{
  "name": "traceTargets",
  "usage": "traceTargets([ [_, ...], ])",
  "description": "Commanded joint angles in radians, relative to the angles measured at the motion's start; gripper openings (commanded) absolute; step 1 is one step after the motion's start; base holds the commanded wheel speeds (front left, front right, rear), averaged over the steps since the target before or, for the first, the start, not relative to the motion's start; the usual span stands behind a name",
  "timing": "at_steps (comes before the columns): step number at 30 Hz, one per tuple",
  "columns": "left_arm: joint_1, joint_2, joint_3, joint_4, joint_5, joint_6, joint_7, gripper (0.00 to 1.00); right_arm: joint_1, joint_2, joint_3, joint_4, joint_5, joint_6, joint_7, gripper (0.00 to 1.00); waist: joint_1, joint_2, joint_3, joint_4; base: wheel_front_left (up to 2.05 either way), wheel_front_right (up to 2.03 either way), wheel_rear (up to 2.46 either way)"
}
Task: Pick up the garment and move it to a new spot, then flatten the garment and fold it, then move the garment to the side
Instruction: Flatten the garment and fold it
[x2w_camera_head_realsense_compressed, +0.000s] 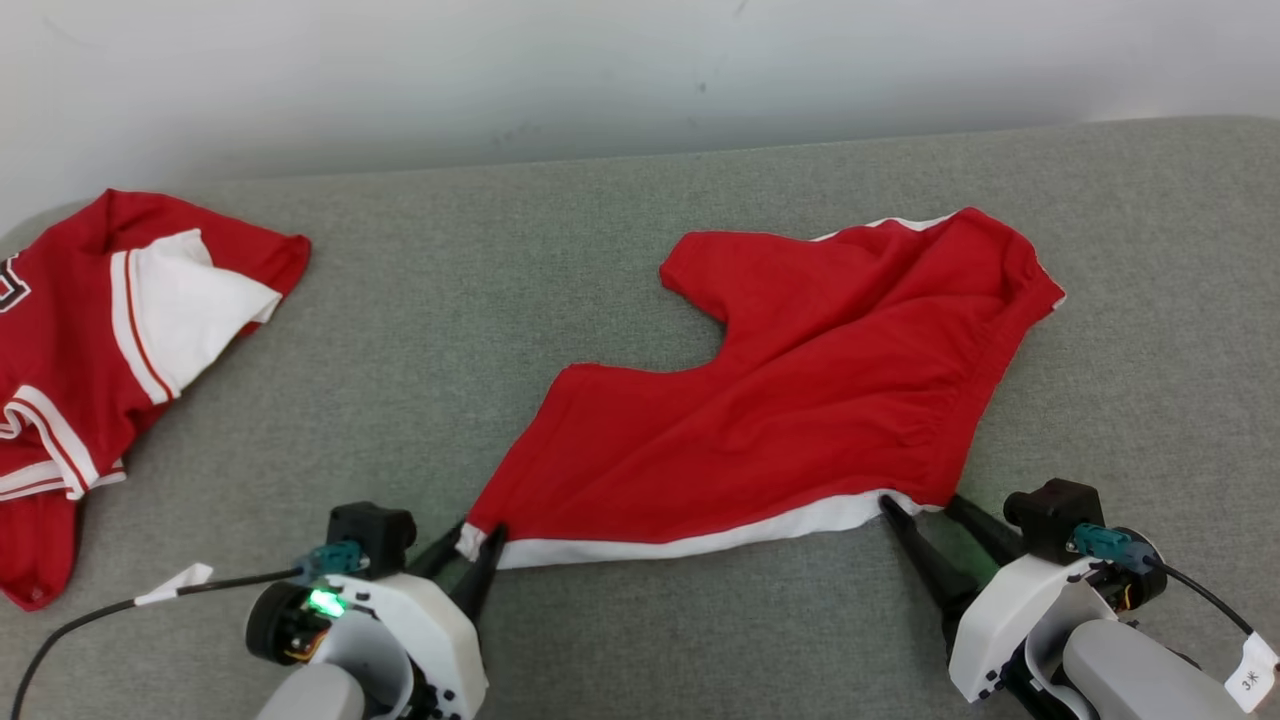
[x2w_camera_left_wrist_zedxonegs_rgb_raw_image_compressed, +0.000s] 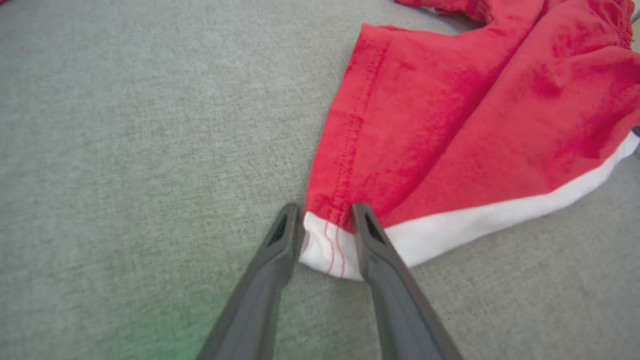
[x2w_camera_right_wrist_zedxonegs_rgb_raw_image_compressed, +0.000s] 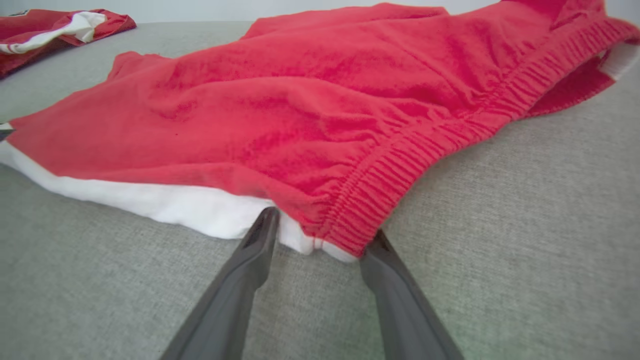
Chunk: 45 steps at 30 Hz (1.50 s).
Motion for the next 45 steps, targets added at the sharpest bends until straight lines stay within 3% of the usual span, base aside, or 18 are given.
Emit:
traceTargets([
  [1,0.01,0.002,-0.013,0.014,-0.01,0.0,0.006,0.29,-0.011,-0.005,0.008,0.007,0.012,-0.002,-0.006,0.31,-0.0001,0.0,-0.001,0.001,0.0,0.0,0.0],
  [2,0.008,0.005,-0.018,0.016,-0.014,0.0,0.002,0.0,-0.014,-0.007,0.019,0.009,0.018,-0.002,-0.009,0.13,-0.0001,0.0,-0.003,0.003,0.0,0.0,0.0],
  [3,0.006,0.008,-0.024,0.018,-0.019,0.001,-0.003,0.0,-0.018,-0.008,0.03,0.011,0.026,-0.002,-0.012,0.0,-0.0001,0.0,-0.006,0.004,0.0,0.0,0.0],
  [11,0.012,0.021,-0.039,0.015,-0.035,0.001,-0.046,0.0,-0.025,-0.032,0.064,-0.003,0.078,-0.002,-0.033,0.0,-0.0001,0.0,-0.058,0.006,0.0,0.0,0.0],
  [17,0.006,0.037,-0.021,-0.057,-0.05,0.006,-0.056,0.0,-0.009,-0.088,0.066,-0.104,0.169,-0.002,-0.026,0.0,-0.0001,0.0,-0.095,0.005,0.0,0.0,0.0],
  [25,-0.169,0.087,-0.018,-0.158,-0.051,0.003,0.041,0.0,-0.139,-0.262,0.101,-0.395,0.417,-0.002,0.239,0.0,-0.0001,0.0,-0.046,0.002,0.0,0.0,0.0],
  [30,-0.363,0.088,0.002,-0.107,-0.096,0.001,0.078,0.0,-0.305,-0.326,0.068,-0.479,0.559,-0.002,0.402,0.0,-0.0001,0.0,0.035,-0.008,0.0,0.0,0.0],
  [38,-0.764,0.065,0.003,0.116,-0.126,0.001,0.046,0.0,-0.618,-0.292,-0.016,-0.365,0.663,-0.002,0.548,0.0,-0.0001,0.0,0.174,-0.003,0.0,0.0,0.0],
  [45,-1.069,0.058,0.01,0.269,-0.117,0.001,-0.023,0.0,-0.843,-0.233,-0.09,-0.261,0.681,-0.002,0.536,0.0,-0.0001,0.0,0.268,0.005,0.0,0.0,0.0],
])
